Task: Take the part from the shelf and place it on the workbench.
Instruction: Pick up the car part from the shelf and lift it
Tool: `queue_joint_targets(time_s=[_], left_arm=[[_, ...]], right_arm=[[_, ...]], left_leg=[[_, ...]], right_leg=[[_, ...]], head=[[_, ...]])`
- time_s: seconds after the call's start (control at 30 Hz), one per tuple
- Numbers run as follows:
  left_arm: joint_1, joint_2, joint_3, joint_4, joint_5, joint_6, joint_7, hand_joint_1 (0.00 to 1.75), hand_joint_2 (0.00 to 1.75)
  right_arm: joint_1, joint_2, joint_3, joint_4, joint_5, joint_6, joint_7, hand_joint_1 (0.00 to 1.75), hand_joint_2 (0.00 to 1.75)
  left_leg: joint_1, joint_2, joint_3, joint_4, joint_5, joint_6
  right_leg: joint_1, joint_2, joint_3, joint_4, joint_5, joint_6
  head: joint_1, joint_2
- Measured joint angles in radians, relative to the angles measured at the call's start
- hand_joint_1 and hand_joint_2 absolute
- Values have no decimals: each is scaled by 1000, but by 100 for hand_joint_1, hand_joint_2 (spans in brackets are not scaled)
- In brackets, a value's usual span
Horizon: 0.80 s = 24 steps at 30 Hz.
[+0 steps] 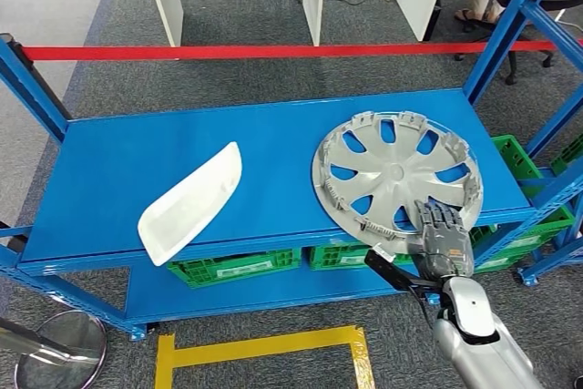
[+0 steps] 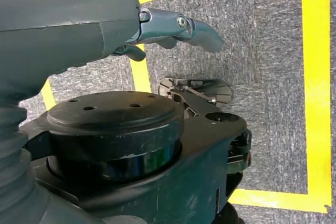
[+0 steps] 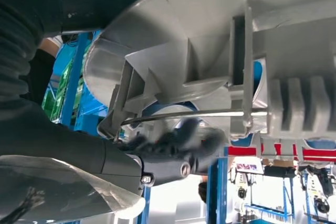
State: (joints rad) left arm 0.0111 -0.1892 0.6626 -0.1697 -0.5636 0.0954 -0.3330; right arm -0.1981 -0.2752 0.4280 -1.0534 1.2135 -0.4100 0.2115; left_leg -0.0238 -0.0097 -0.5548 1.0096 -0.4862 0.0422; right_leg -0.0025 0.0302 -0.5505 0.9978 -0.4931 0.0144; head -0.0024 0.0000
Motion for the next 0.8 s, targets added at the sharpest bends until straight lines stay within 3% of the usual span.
queue_joint_targets(time_s=[0.33,0.57,0.67,0.8], left_arm=[[0,-1,0,0,-1,9,-3,0,175],[3,-5,0,-6,-2,55,-28,0,175],[6,-9,0,-11,-5,86,-39,0,175],[6,-12,1,-13,-6,129,-44,0,175]], right_arm=[[-7,8,1,12,-1,-25,-18,175,175],[26,10,3,-59,-8,-52,-41,175,175],[73,10,4,-136,-54,-81,-97,175,175],[113,12,11,-247,-233,-154,-272,175,175]], left_leg=[[0,0,0,0,0,0],[0,0,0,0,0,0],[0,0,0,0,0,0],[0,0,-1,0,0,0]], right_leg=[[0,0,0,0,0,0],[0,0,0,0,0,0],[0,0,0,0,0,0],[0,0,-1,0,0,0]], head=[[0,0],[0,0],[0,0],[0,0]])
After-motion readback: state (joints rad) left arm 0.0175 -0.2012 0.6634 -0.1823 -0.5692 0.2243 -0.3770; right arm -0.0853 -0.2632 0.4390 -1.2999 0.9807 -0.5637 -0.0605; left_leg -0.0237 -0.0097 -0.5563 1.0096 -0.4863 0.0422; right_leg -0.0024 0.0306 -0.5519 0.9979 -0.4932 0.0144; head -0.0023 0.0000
